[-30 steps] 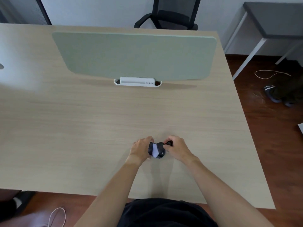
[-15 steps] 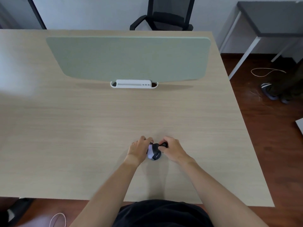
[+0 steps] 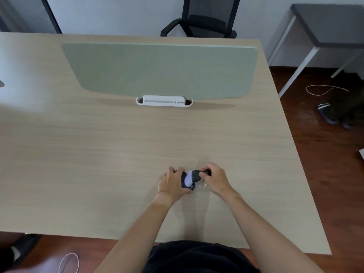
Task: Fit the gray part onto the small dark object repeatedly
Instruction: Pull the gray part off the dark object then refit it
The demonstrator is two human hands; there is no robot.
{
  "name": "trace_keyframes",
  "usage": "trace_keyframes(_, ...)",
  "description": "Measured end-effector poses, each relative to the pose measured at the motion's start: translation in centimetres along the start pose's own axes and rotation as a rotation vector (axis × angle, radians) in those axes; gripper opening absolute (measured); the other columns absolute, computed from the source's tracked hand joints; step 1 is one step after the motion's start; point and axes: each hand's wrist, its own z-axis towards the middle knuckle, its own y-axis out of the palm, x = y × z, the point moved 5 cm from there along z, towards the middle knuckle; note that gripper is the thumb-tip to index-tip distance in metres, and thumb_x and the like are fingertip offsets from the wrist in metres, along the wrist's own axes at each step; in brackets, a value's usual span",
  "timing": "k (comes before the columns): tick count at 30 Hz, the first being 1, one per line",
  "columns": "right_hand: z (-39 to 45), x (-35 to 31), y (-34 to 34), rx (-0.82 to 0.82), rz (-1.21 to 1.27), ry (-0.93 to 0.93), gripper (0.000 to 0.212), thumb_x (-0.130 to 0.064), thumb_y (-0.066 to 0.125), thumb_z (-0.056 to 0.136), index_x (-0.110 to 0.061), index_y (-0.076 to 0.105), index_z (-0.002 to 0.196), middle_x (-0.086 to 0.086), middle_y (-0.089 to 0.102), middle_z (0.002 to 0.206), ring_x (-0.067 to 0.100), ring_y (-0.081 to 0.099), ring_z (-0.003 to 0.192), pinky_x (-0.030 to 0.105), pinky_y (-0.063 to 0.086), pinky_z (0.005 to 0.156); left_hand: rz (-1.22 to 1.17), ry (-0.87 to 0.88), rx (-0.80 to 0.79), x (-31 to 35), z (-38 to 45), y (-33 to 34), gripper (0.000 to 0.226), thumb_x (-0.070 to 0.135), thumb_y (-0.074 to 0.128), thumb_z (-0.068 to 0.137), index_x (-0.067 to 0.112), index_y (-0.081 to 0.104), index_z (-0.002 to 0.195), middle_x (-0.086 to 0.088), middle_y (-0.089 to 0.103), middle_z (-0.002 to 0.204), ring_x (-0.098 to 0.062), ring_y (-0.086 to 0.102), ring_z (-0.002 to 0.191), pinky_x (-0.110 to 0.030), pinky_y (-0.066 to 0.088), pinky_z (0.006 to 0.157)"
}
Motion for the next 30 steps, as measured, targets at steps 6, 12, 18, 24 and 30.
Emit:
trace_keyframes(6, 0.0, 0.4, 1.2, -0.077, -0.052, 0.051, 0.005, -0.011, 0.064, 0.087, -0.014, 0.067, 0.09, 0.004, 0.066, 0.09, 0.019, 0.061, 0.08, 0.027, 0.05, 0.068, 0.108, 0.034, -0.055, 0.0, 1.1, -0.5, 0.091, 0.045, 0.086, 0.055, 0.024, 0.042, 0.132, -0.001, 0.051, 0.125, -0.027, 0.058, 0.113, -0.041, 0.048, 0.093)
trace_keyframes(12, 0.6, 2.3, -1.8, 0.062, -0.148, 0.149, 0.008, -0.013, 0.061, 0.084, -0.02, 0.064, 0.085, 0.006, 0.066, 0.098, 0.025, 0.06, 0.091, 0.031, 0.048, 0.075, 0.055, 0.076, -0.111, -0.3, 1.5, -0.5, 0.109, 0.029, 0.089, 0.053, 0.025, 0.029, 0.144, 0.003, 0.051, 0.134, -0.026, 0.051, 0.124, -0.038, 0.041, 0.103)
trace_keyframes(18, 0.8, -1.7, 1.4, -0.042, -0.014, -0.012, 0.008, -0.01, 0.065, 0.083, -0.011, 0.069, 0.091, 0.001, 0.066, 0.086, 0.015, 0.058, 0.076, 0.018, 0.043, 0.061, -0.057, 0.056, -0.092, -0.3, 1.0, 0.1, 0.104, 0.037, 0.087, 0.056, 0.017, 0.033, 0.142, 0.0, 0.043, 0.14, -0.022, 0.041, 0.132, -0.036, 0.039, 0.105)
trace_keyframes(24, 1.6, -0.5, 1.0, 0.003, -0.176, 0.016, 0.005, -0.019, 0.066, 0.084, -0.021, 0.066, 0.088, 0.002, 0.069, 0.094, 0.024, 0.064, 0.087, 0.039, 0.055, 0.08, -0.065, 0.042, -0.117, -0.7, 1.0, -0.1, 0.108, 0.031, 0.09, 0.053, 0.014, 0.032, 0.143, -0.002, 0.046, 0.138, -0.025, 0.042, 0.132, -0.036, 0.04, 0.106)
trace_keyframes(30, 1.7, -0.8, -0.2, 0.049, -0.016, 0.046, 0.005, -0.016, 0.065, 0.084, -0.015, 0.067, 0.088, 0.005, 0.067, 0.09, 0.021, 0.061, 0.081, 0.027, 0.048, 0.068, -0.127, 0.02, -0.164, -1.0, 0.8, -0.2, 0.132, 0.023, 0.093, 0.049, 0.02, 0.009, 0.151, -0.005, 0.046, 0.139, -0.028, 0.041, 0.132, -0.037, 0.042, 0.105)
